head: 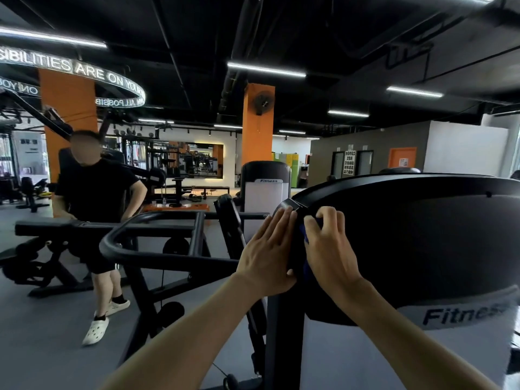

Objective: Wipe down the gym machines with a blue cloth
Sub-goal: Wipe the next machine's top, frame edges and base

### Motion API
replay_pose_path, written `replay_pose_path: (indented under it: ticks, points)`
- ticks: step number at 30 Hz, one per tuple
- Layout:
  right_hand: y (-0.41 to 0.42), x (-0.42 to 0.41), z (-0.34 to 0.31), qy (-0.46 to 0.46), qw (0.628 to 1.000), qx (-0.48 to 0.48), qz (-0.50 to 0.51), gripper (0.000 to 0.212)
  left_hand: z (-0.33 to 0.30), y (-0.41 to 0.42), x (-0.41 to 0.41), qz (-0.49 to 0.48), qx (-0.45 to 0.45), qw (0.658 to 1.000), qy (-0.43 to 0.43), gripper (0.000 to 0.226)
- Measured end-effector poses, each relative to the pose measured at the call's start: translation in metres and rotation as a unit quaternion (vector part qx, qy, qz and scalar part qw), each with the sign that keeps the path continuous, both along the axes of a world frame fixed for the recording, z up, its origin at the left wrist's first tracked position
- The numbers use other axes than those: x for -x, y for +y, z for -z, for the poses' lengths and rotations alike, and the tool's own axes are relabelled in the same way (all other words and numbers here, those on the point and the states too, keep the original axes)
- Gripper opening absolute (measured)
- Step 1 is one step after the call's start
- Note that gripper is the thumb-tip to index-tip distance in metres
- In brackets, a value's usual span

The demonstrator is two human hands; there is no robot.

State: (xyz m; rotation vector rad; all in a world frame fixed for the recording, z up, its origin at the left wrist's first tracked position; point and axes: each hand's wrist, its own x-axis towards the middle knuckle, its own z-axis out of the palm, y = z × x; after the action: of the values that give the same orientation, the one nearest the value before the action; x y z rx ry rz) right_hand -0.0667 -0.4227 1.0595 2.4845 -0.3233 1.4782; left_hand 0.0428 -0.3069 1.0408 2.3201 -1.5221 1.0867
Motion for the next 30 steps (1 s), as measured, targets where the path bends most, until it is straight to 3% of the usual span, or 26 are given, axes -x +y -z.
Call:
replay_pose_path:
  ticks: [4, 9, 15, 21, 25, 30]
  points:
    - [0.000, -0.003, 0.001, 0.006, 0.993, 0.102, 0.064, 0.044, 0.002, -0.002, 0.002, 0.004, 0.013, 1.000, 0.014, 0.113]
    - [-0.001, 0.008, 0.045, -0.004, 1.000, -0.012, 0.010, 0.065, 0.003, -0.004, 0.003, 0.000, 0.029, 1.000, 0.004, 0.122]
    - [-0.005, 0.000, 0.007, -0.020, 1.000, 0.012, -0.002, 0.054, 0.005, -0.005, 0.003, -0.006, 0.025, 1.000, 0.000, 0.125]
    - [-0.008, 0.007, 0.061, -0.015, 1.000, 0.007, -0.001, 0.065, 0.023, -0.002, 0.002, 0.001, 0.047, 0.998, -0.031, 0.119]
    - [-0.006, 0.008, 0.060, -0.001, 1.000, 0.010, -0.007, 0.062, 0.032, -0.003, 0.004, 0.006, 0.073, 0.996, -0.044, 0.112]
    - [-0.006, 0.005, 0.048, -0.034, 0.999, 0.008, -0.010, 0.065, 0.037, -0.005, -0.002, -0.010, 0.059, 0.996, -0.066, 0.135]
